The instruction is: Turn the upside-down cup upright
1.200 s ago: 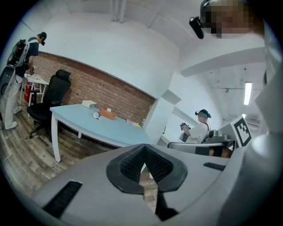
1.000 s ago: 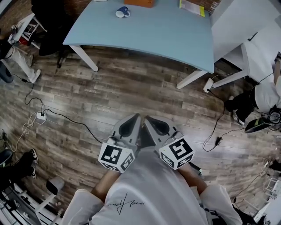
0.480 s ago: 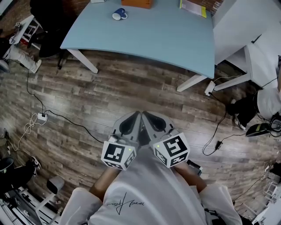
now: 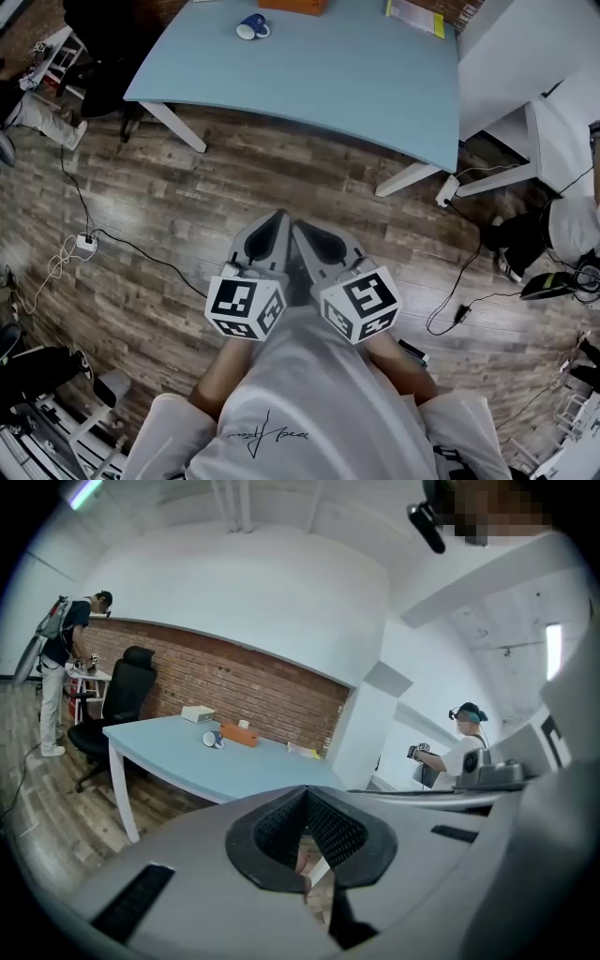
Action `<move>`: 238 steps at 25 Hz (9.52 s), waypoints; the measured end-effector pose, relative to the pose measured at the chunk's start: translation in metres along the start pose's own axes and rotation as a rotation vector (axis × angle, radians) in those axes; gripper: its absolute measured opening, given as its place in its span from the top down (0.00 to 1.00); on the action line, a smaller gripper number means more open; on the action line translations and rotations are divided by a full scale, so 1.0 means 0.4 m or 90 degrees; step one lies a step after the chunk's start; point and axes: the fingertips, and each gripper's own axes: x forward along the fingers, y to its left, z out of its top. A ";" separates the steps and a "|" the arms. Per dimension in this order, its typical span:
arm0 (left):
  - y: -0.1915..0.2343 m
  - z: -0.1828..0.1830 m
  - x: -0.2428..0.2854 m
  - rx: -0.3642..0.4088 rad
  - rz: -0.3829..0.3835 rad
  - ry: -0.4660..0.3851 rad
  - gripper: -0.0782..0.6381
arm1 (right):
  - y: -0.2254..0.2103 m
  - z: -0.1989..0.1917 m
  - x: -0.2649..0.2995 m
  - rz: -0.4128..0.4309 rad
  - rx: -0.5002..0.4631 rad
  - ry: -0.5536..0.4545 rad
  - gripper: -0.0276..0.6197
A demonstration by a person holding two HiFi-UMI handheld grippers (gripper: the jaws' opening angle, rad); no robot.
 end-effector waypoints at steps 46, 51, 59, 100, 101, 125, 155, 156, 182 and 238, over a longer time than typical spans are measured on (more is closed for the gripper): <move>0.415 0.200 0.328 -0.023 -0.061 0.050 0.88 | -0.211 0.135 0.523 -0.028 0.084 0.068 0.92; 0.467 0.243 0.351 -0.022 -0.075 0.044 0.88 | -0.213 0.169 0.588 -0.035 0.075 0.064 0.92; 0.542 0.291 0.364 -0.021 -0.090 0.036 0.88 | -0.206 0.214 0.664 -0.048 0.056 0.050 0.92; 0.677 0.398 0.723 -0.071 -0.060 0.067 0.88 | -0.523 0.351 0.919 -0.022 0.060 0.068 0.92; 0.678 0.401 0.736 -0.071 -0.059 0.066 0.88 | -0.534 0.355 0.924 -0.020 0.059 0.067 0.92; 0.761 0.478 0.897 -0.131 0.019 0.032 0.88 | -0.682 0.451 1.041 0.007 0.001 0.038 0.92; 0.930 0.382 1.104 -0.224 0.039 0.105 0.88 | -0.805 0.397 1.260 0.012 0.030 0.126 0.92; 0.936 0.379 1.109 -0.228 0.040 0.107 0.88 | -0.809 0.396 1.266 0.012 0.031 0.128 0.92; 1.051 0.277 1.232 -0.383 0.043 0.151 0.88 | -0.890 0.317 1.359 -0.009 0.072 0.192 0.92; 1.101 0.269 1.284 -0.398 0.030 0.168 0.88 | -1.043 0.297 1.548 0.020 -0.083 0.256 0.92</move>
